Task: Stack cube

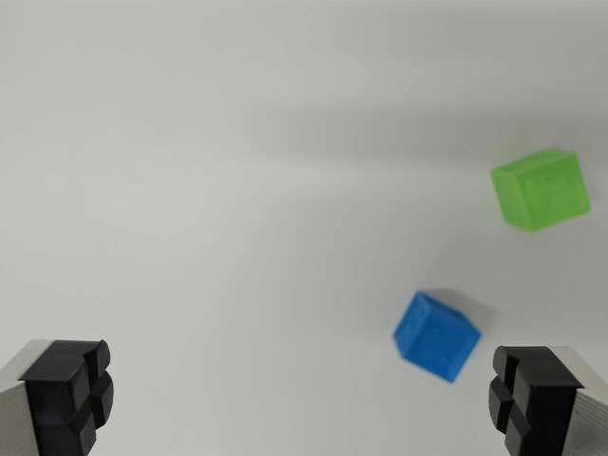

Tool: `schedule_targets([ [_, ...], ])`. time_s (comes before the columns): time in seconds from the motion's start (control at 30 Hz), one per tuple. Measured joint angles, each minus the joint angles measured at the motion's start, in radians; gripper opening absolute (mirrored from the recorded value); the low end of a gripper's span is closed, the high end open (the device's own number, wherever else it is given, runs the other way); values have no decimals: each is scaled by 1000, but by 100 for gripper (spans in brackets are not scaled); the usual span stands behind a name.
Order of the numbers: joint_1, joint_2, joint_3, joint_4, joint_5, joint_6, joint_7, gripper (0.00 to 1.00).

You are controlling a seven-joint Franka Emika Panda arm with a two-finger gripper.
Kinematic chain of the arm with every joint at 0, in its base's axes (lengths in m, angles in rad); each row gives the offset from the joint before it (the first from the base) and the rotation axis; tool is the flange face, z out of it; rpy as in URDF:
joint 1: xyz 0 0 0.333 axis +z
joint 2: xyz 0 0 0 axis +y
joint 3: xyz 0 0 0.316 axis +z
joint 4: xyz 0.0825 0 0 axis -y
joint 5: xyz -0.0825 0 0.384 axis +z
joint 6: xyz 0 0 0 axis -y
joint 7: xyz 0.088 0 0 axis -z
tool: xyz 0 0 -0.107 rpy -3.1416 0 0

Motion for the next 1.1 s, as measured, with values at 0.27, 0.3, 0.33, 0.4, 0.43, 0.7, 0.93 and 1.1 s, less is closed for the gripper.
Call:
schedule_targets([
  [0.27,0,0,0,0,0,0,0,100],
  [0.3,0,0,0,0,0,0,0,100],
  [0.33,0,0,0,0,0,0,0,100],
  [0.4,0,0,0,0,0,0,0,100],
  [0.43,0,0,0,0,0,0,0,100],
  [0.7,-3,3,-1,-2,0,2,-9,100],
  [0.93,-10,12,-5,-5,2,9,-32,100],
  [1.1,-16,19,-8,-8,4,16,-53,100],
])
